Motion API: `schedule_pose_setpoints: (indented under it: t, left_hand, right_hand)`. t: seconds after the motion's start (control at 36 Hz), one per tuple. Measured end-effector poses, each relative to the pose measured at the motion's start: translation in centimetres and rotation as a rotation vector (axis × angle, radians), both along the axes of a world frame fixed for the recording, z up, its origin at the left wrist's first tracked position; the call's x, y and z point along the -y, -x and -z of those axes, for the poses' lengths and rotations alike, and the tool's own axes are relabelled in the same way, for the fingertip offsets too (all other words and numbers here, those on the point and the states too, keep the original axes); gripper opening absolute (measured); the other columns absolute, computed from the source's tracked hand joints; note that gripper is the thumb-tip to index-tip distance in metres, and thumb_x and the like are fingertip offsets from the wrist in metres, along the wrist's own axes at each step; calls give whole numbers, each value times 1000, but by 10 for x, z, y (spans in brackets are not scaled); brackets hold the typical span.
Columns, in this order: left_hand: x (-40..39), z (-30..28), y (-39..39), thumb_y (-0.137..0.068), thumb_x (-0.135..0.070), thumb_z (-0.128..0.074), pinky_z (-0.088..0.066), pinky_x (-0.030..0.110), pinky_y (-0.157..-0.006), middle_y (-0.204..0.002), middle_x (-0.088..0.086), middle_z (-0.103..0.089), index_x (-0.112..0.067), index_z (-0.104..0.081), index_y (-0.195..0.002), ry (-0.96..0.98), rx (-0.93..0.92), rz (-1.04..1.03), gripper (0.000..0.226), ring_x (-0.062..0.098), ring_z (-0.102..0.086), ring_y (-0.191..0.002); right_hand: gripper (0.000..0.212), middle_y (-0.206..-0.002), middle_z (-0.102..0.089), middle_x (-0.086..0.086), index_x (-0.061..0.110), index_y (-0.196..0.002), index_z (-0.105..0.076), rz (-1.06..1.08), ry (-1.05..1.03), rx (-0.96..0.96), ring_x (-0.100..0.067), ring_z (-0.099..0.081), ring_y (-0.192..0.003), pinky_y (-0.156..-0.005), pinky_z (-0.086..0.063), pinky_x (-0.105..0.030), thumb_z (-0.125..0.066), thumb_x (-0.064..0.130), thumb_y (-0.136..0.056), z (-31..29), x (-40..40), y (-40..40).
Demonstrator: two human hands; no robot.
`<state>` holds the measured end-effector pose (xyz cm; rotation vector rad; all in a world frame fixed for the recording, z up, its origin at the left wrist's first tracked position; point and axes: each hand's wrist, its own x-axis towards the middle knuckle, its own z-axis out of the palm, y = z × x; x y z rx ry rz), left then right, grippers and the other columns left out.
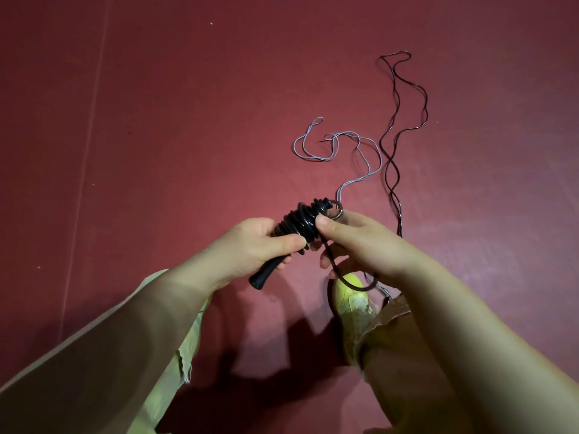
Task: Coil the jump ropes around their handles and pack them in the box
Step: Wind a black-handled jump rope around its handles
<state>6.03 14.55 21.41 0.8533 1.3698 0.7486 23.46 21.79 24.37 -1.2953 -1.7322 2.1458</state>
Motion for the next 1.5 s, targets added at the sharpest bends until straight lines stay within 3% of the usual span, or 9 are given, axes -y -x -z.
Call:
schedule_pose_setpoints:
  t: [0.22,0.42,0.56,0.67,0.78,0.97,1.22,1.39,1.5]
  left_hand:
    - [0,8,2,-42,-74,-59,-48,41,-65,-73,2,-67,-21,-60,-78,-65,-535,-78,64,19,-59,-66]
    - [0,5,5,-48,-61,-70,-55,55,-79,-77,7,-67,-15,-60,-89,-23,-270,17,63,25,-66,-74]
    - [3,9,3,-55,-55,-71,-54,49,-87,-113,-6,-63,-68,-38,-118,-134,-188,33,73,22,-68,-93]
    - [2,5,6,-57,-57,-65,-44,38,-103,-119,-16,-60,-62,-40,-119,-226,-331,54,67,7,-58,-111]
    - [3,1,8,-62,-49,-67,-45,28,-96,-109,-20,-61,-59,-45,-113,-243,-409,1,57,1,-57,-105]
    - [-3,9,19,-56,-42,-75,-55,49,-85,-101,-7,-66,-62,-49,-100,-171,-239,-183,55,25,-69,-79]
    - [-5,10,13,-84,-8,-69,-41,11,-46,-94,1,-64,-32,-44,-122,-141,-215,-172,52,1,-59,-55]
    - [-10,8,11,-66,-26,-81,-52,23,-57,-84,-4,-63,-16,-54,-117,-70,-127,-150,59,7,-60,-59]
    - [-9,7,8,-57,-34,-76,-41,15,-59,-63,-18,-58,-19,-62,-90,-103,-70,-121,39,-2,-52,-59]
  right_hand:
    - [24,-78,-53,-1,13,-88,-55,62,-74,74,-10,-50,-55,-49,-48,-27,-46,30,-101,4,4,8]
    - [26,-76,-59,-3,14,-87,-57,32,-32,93,-14,-55,-56,-47,-48,-27,-47,34,-100,3,4,8]
    - [25,-78,-60,-4,15,-85,-57,-19,-138,122,-16,-55,-57,-45,-48,-27,-46,32,-101,3,7,11]
    - [33,-90,-61,-7,7,-103,-60,5,-66,50,-19,-60,-66,-53,-49,-30,-41,34,-101,-1,7,11]
    - [28,-106,-65,-12,9,-112,-60,-11,8,38,-17,-64,-71,-58,-51,-28,-45,30,-101,0,4,7]
    - [13,-72,-67,-3,9,-85,-57,180,-290,106,-9,-57,-49,-48,-47,-25,-53,13,-97,-2,0,9]
    - [7,-108,-51,11,25,-77,-53,-83,-762,16,14,-45,-99,-89,-33,-6,-58,28,-82,3,9,10]
    - [16,-121,-53,15,28,-86,-58,-11,-628,-165,-14,-52,-123,-108,-39,-44,-55,13,-80,7,8,5]
    - [17,-121,-61,3,32,-86,-58,5,-529,-206,-21,-58,-116,-103,-44,-48,-56,16,-82,10,12,10]
